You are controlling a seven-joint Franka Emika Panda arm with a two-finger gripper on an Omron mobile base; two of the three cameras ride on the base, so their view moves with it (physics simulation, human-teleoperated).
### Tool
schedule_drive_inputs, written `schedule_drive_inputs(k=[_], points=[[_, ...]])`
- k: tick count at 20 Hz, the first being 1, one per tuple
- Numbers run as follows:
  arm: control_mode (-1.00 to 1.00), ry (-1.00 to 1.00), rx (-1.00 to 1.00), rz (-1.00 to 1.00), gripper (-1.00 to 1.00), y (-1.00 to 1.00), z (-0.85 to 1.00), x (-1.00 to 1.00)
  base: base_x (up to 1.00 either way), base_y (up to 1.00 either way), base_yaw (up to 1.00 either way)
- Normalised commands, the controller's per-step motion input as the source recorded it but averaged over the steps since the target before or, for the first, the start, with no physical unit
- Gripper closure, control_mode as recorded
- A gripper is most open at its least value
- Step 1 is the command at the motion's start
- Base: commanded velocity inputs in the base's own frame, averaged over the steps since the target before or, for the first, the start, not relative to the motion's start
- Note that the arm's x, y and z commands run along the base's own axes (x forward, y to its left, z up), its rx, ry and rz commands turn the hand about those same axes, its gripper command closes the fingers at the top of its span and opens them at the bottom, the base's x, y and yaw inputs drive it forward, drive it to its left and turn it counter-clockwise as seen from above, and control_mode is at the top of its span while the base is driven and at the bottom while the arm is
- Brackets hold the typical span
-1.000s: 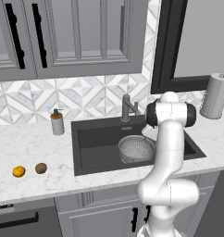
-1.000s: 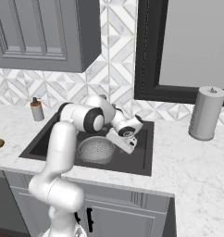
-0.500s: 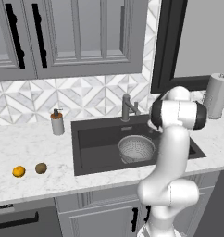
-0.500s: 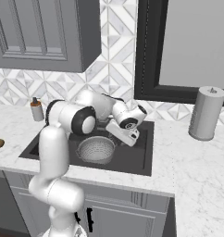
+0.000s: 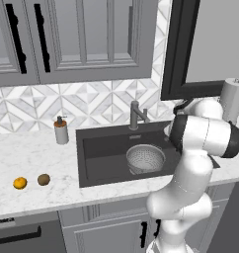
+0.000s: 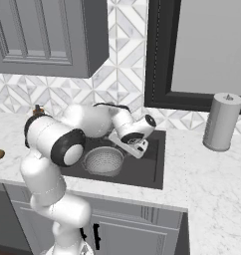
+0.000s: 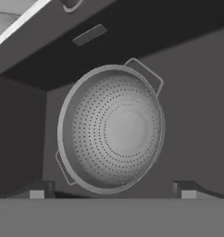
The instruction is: Put the colander in the sink, put the kiwi, tangerine in the colander, and turn on the sink faucet and pour water over the colander.
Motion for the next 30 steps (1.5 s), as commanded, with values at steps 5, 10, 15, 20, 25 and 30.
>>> schedule_drive_inputs(k=[5, 10, 15, 20, 25, 30], points=[[-1.0, 0.02, 0.0, -0.02, -1.0, 0.2, 0.87, -0.01, 0.0, 0.0, 0.0], [-1.0, 0.03, -0.01, 0.0, -1.0, 0.2, 0.76, -0.18, 0.0, 0.0, 0.0], [-1.0, 0.0, -0.01, 0.0, -1.0, 0.23, 0.43, -0.39, 0.0, 0.0, 0.0], [-1.0, 0.0, -0.06, 0.0, -1.0, 0.73, 0.13, 0.0, 0.0, 0.0, 0.0], [-1.0, 0.0, -0.07, 0.0, -1.0, 0.74, 0.27, 0.24, 0.0, 0.0, 0.0], [-1.0, 0.01, -0.12, 0.0, -1.0, 0.78, 0.35, 0.33, 0.0, 0.0, 0.0]])
